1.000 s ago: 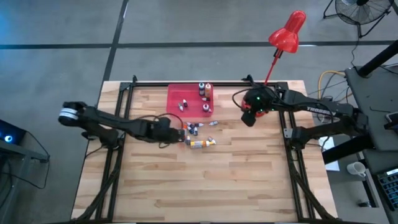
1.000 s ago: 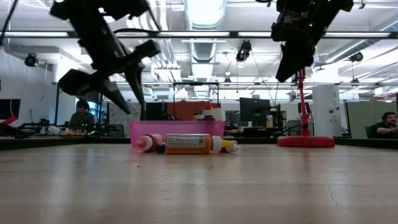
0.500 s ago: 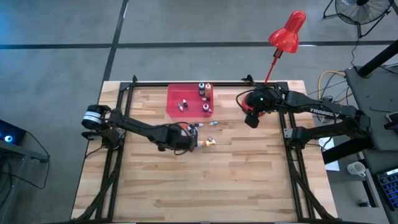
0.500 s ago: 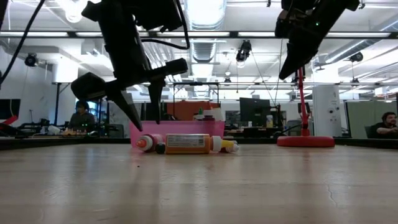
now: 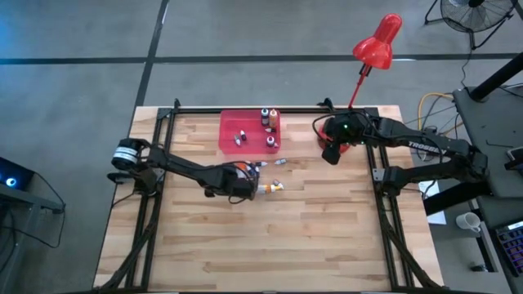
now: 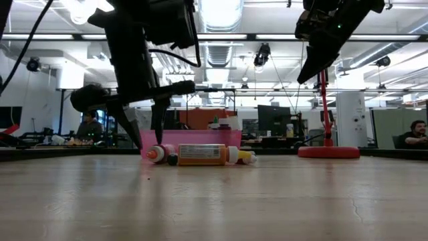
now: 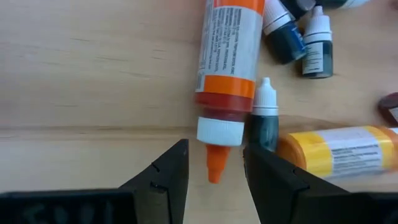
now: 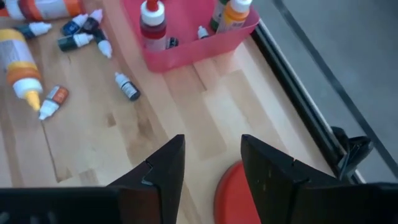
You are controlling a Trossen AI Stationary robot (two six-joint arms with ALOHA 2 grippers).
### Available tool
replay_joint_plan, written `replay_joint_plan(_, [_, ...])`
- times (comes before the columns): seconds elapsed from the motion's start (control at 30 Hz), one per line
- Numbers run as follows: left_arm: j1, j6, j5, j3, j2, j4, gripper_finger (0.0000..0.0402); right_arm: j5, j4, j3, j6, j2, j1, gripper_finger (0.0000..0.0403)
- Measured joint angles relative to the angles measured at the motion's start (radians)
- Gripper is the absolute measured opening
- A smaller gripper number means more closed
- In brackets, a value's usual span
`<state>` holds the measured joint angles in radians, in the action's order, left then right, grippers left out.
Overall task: Pick & Place food coloring
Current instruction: Put the big orange food coloring bottle into the red bin
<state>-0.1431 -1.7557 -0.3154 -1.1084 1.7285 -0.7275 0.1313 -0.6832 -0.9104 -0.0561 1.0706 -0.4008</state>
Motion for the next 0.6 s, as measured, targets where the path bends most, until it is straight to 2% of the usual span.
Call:
replay_joint_plan(0.33, [0.006,-0.002,-0.071,0.000,0.037,0.022,0.0126,0.000,0.030,0.000,0.004,0.000,-0.013,0.0144])
replay_joint_plan(0.6, [0.009,0.008,-0.069,0.000,0.081,0.050,0.0126,0.000,0.031,0.000,0.022,0.000,-0.012,0.0137])
